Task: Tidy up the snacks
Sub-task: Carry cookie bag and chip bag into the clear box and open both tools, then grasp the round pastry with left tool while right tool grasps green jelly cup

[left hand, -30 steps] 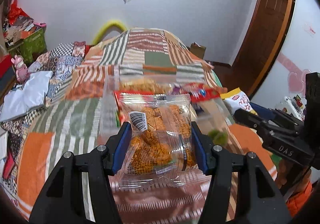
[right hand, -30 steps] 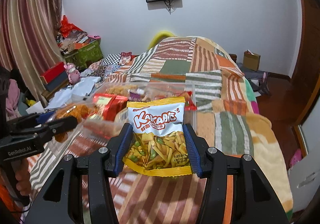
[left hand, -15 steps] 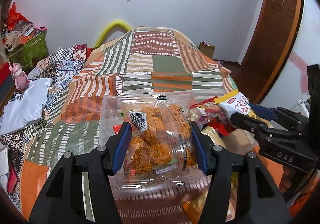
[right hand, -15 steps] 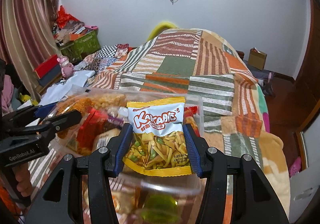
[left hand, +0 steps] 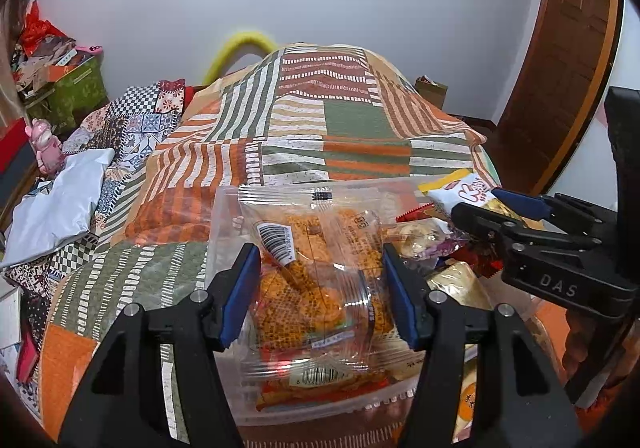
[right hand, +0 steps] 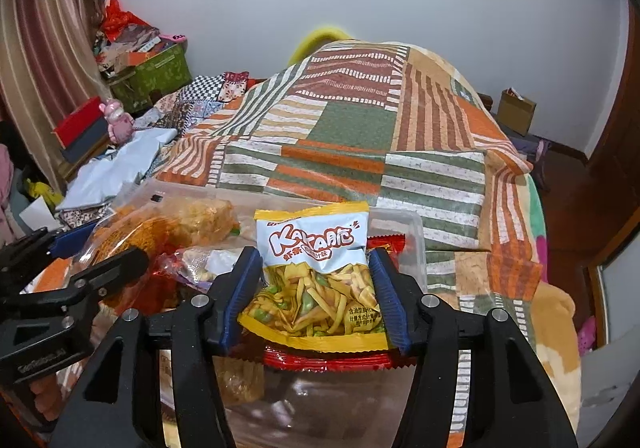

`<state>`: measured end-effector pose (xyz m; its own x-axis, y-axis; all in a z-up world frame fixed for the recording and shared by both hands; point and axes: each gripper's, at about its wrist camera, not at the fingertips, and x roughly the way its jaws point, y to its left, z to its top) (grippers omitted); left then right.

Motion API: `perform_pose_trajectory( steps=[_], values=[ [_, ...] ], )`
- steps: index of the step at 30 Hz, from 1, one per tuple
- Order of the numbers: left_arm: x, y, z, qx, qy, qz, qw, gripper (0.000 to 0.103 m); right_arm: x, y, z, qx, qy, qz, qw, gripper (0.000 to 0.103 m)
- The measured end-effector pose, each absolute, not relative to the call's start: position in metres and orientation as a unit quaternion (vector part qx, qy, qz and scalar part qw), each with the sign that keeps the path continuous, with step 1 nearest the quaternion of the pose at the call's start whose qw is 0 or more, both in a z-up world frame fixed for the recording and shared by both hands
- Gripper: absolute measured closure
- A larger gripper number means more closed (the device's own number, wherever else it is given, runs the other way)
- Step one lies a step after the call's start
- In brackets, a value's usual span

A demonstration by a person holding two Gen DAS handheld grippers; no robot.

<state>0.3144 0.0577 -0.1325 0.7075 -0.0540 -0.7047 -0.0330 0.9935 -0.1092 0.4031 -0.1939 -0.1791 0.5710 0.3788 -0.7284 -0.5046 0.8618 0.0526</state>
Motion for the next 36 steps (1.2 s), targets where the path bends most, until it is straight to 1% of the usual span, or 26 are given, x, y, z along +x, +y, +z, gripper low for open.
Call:
perform_pose_trajectory(
  steps=[1, 2, 3, 5, 12, 14, 19, 23, 29, 36],
  values=[
    [0.313, 0.058, -0.131, -0.061, 0.382, -0.008, 0.922, 0.04, 0.404, -0.194, -0.179, -0.081, 0.391, 0.25, 0.882, 0.048],
    [0.311, 0.058, -0.13, -0.063, 0.381, -0.01, 0.922, 0.038, 0.402, -0.196, -0.177, -0.079, 0.391, 0.251, 0.882, 0.045],
    [0.31, 0.059, -0.129, -0.065, 0.379, -0.012, 0.923, 0.038, 0.401, -0.198, -0.176, -0.076, 0.39, 0.253, 0.882, 0.039],
    [0.305, 0.059, -0.125, -0.066, 0.376, -0.013, 0.924, 0.037, 0.398, -0.201, -0.173, -0.072, 0.386, 0.255, 0.884, 0.036],
    [0.285, 0.052, -0.111, -0.061, 0.368, -0.025, 0.927, 0.036, 0.373, -0.212, -0.157, -0.076, 0.367, 0.257, 0.891, 0.035],
    [0.277, 0.049, -0.107, -0.061, 0.365, -0.027, 0.929, 0.031, 0.364, -0.216, -0.154, -0.079, 0.36, 0.256, 0.894, 0.035],
    [0.257, 0.042, -0.101, -0.053, 0.363, -0.034, 0.93, 0.026, 0.339, -0.228, -0.15, -0.082, 0.347, 0.253, 0.9, 0.035],
    [0.241, 0.041, -0.102, -0.054, 0.366, -0.037, 0.928, 0.021, 0.324, -0.24, -0.161, -0.076, 0.356, 0.249, 0.897, 0.035],
    [0.222, 0.037, -0.117, -0.053, 0.387, -0.047, 0.919, 0.02, 0.315, -0.251, -0.186, -0.071, 0.388, 0.241, 0.887, 0.034],
    [0.215, 0.02, -0.139, -0.032, 0.411, -0.066, 0.909, 0.02, 0.324, -0.255, -0.224, -0.062, 0.435, 0.232, 0.868, 0.034]
  ],
)
